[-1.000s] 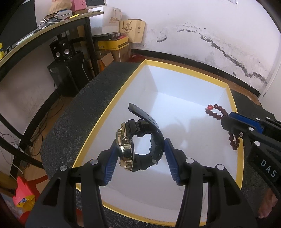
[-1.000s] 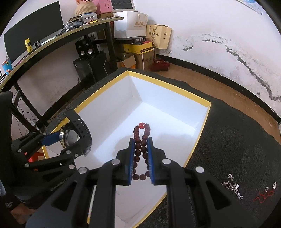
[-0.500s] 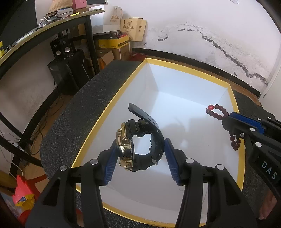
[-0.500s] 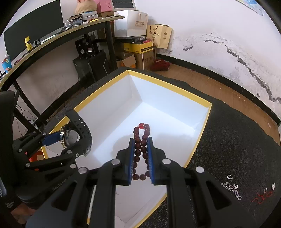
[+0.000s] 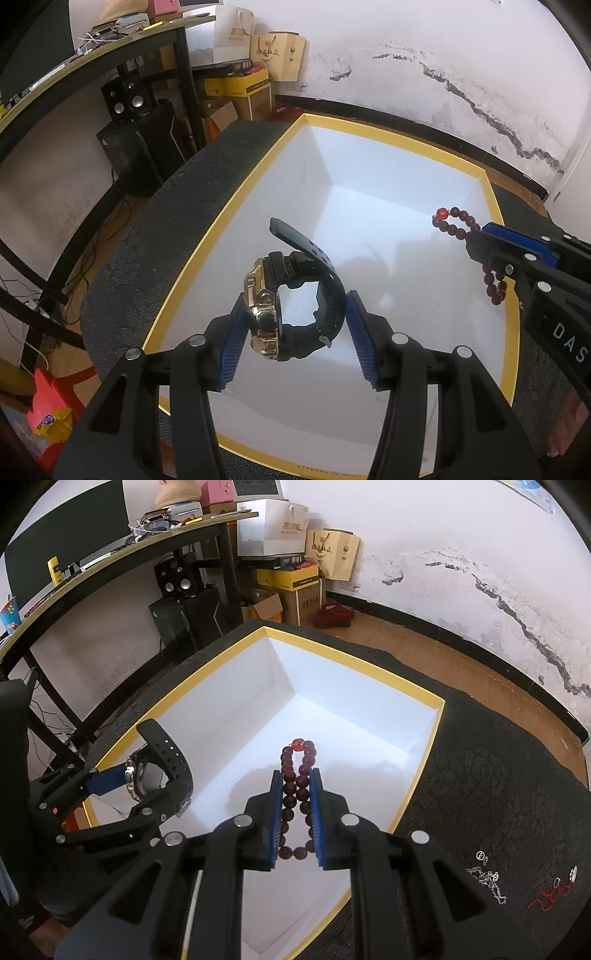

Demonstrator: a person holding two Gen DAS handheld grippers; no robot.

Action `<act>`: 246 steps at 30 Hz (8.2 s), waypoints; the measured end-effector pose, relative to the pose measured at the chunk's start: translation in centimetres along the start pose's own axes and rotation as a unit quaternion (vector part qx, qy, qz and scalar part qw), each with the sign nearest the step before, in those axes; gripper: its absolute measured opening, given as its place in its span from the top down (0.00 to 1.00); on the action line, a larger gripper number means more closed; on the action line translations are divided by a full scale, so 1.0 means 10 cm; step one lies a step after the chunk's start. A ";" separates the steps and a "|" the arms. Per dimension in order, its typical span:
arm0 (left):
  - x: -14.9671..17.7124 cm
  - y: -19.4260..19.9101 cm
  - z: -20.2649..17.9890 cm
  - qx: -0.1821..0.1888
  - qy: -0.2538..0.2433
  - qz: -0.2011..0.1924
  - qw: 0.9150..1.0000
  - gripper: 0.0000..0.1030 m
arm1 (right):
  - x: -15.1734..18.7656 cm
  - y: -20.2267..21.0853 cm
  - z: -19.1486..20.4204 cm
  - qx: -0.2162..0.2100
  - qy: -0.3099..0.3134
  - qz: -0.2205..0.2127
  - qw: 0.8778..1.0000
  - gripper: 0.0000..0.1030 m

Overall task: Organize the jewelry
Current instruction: 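Carry the watch and bead bracelet with both tools over the white box, then open both tools to drop the watch and bracelet into the box, then move both tools back over the remaining jewelry on the mat, then grasp the silver chain with the left tool while the right tool grasps the silver pendant, then carry the chain and pendant with red cord over the white box with both tools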

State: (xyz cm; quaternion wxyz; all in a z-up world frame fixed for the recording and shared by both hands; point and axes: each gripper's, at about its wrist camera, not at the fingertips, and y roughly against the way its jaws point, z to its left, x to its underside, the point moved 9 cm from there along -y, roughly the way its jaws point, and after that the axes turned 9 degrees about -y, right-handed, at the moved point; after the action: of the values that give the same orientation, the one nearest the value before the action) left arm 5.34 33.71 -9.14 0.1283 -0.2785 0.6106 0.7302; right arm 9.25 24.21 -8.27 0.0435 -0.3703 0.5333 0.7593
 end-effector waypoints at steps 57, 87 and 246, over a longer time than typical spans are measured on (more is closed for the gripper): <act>-0.05 -0.29 -3.51 0.066 -0.234 -0.048 0.969 0.06 | 1.75 1.36 -4.77 0.197 -0.231 -0.058 0.951 0.07; 0.16 -0.59 -3.87 0.120 -0.198 -0.052 0.972 0.57 | 1.86 1.00 -5.36 0.185 -0.267 -0.020 0.946 0.07; 0.06 -0.33 0.09 0.001 0.009 0.039 0.999 0.90 | -0.20 -0.47 -0.01 0.032 0.022 0.036 0.999 0.74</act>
State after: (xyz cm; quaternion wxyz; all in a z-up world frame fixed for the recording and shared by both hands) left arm 6.34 35.17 -12.07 0.0946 -0.2615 0.6229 0.7312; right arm 12.92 26.80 -10.76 0.0165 -0.3661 0.5712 0.7345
